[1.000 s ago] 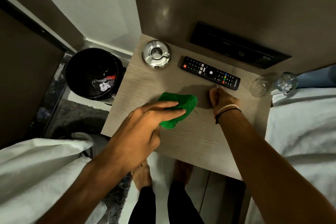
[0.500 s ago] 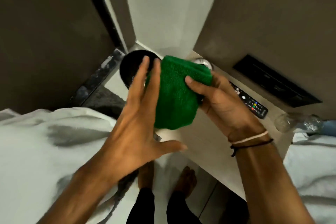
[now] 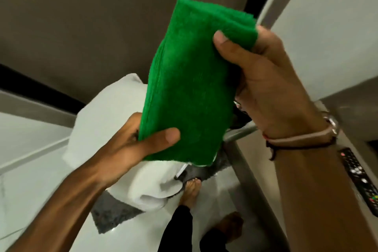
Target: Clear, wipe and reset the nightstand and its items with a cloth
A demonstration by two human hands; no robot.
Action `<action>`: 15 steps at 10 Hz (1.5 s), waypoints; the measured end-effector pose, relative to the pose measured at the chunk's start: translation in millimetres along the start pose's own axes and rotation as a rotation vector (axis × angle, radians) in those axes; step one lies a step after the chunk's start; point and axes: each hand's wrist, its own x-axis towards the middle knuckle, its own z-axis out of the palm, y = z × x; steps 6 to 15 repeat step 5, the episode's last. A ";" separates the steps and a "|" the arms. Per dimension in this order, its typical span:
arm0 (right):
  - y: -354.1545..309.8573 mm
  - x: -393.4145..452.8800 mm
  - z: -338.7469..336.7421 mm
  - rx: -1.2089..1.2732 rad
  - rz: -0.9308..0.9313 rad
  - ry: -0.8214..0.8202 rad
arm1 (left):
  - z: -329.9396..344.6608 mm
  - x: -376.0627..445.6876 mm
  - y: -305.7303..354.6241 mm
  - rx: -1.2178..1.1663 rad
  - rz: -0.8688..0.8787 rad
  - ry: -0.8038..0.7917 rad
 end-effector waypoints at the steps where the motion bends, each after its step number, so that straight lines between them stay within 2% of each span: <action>1: 49.5 24.7 20.6 -0.115 0.136 0.018 | -28.4 -21.9 -12.9 -0.099 -0.122 0.082; 2: 98.9 37.6 36.9 -0.402 0.165 0.040 | -51.3 -34.1 -36.1 -0.052 -0.369 0.196; 3: 139.9 33.1 40.8 -0.957 0.158 -0.050 | -61.5 -37.0 -52.6 0.100 -0.552 0.437; 4: 156.4 25.2 42.4 -1.283 0.110 -0.029 | -59.4 -34.1 -60.5 0.806 -0.508 0.516; 5: 146.9 25.1 35.1 -1.276 0.017 0.038 | -46.1 -23.5 -50.7 1.270 -0.241 0.544; 15: 146.9 25.1 35.1 -1.276 0.017 0.038 | -46.1 -23.5 -50.7 1.270 -0.241 0.544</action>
